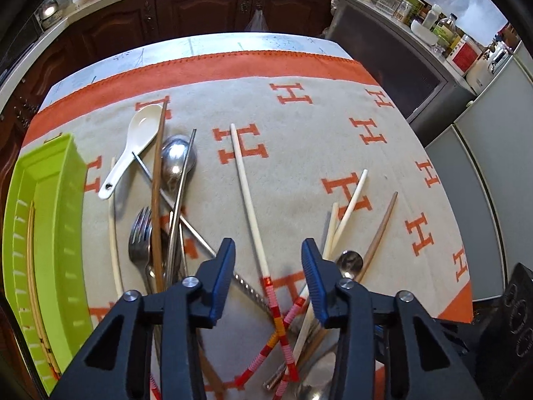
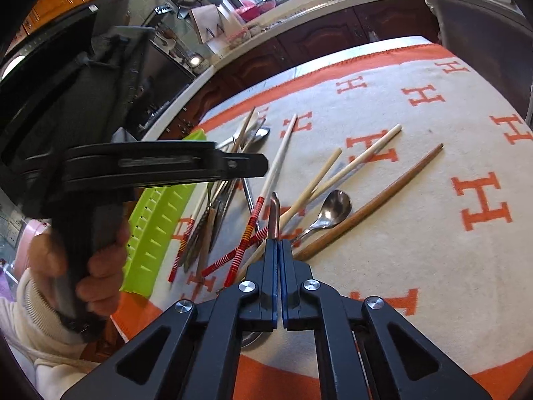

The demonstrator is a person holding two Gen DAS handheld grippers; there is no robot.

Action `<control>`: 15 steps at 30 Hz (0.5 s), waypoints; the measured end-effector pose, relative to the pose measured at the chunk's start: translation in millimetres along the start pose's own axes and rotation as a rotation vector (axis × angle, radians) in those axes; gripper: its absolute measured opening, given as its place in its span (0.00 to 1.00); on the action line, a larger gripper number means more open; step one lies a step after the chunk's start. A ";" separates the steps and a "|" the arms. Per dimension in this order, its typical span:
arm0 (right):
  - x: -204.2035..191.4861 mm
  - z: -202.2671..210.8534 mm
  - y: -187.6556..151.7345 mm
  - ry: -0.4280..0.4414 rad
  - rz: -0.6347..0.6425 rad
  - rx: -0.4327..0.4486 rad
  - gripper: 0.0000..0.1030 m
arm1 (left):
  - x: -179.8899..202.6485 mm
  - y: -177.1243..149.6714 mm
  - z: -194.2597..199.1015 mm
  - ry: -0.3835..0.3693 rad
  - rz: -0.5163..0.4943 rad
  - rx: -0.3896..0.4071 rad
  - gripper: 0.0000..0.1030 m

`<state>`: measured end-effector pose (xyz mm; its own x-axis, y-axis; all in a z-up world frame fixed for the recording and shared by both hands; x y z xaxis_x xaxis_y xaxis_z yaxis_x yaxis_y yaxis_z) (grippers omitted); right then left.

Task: Organize utensils

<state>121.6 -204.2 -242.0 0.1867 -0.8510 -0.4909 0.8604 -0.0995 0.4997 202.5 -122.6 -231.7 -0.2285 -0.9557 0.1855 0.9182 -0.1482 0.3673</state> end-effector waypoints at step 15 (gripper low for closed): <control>32.0 26.5 23.2 0.016 -0.077 0.079 0.01 | 1.4 1.7 -38.2 0.043 0.000 -0.061 0.05</control>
<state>135.0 -247.4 -227.2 0.1301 -0.8309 -0.5411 0.8323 -0.2051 0.5150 216.0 -134.0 -265.6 -0.2152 -0.9656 0.1460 0.9365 -0.1617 0.3110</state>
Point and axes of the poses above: each gripper's, at about its wrist camera, not at the fingertips, and z roughly against the way its jaws point, x to its right, y to its top, the point moved 9 cm from there along -z, roughly the way its jaws point, and after that the axes turned 1 degree about z, right-handed, at the moved point
